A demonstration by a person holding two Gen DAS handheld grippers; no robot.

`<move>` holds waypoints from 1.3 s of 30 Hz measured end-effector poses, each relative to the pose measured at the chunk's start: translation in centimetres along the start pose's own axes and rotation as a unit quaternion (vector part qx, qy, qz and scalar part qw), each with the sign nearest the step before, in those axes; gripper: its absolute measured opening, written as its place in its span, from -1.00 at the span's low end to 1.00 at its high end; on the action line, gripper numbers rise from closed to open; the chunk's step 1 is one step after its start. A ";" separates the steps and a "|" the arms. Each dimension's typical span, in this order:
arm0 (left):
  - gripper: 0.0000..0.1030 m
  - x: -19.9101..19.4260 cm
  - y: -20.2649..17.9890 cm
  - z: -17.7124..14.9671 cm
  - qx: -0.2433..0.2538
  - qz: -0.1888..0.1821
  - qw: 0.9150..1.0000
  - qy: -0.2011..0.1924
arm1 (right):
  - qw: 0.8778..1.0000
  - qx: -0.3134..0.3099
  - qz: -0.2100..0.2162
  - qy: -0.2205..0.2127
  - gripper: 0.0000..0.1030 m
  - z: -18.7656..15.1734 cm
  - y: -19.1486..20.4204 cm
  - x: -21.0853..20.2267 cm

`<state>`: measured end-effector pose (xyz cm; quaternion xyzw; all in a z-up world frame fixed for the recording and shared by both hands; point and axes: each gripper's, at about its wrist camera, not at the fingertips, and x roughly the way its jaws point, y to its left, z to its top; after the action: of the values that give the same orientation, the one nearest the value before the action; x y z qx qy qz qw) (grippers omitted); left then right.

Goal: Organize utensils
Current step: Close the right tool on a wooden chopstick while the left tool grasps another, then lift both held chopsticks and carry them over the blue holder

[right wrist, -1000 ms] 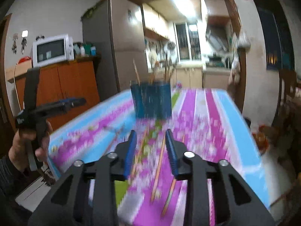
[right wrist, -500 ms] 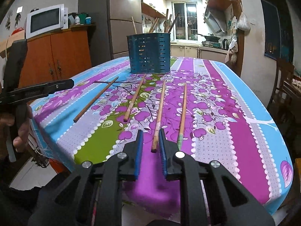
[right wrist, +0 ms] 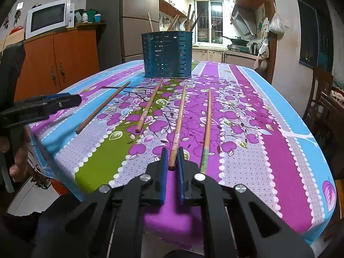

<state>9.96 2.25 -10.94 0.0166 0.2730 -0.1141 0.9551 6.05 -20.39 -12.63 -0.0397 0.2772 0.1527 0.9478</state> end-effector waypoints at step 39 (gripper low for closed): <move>-0.59 -0.3 -2.3 -5.9 0.042 0.045 0.995 -0.075 | 0.999 0.020 -0.006 -0.041 -0.87 -1.4 1.2 -0.7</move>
<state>6.14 0.62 -15.69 0.0601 0.1950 -0.0834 0.9754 4.39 -19.63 -13.39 -0.0158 0.2410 0.1430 0.9598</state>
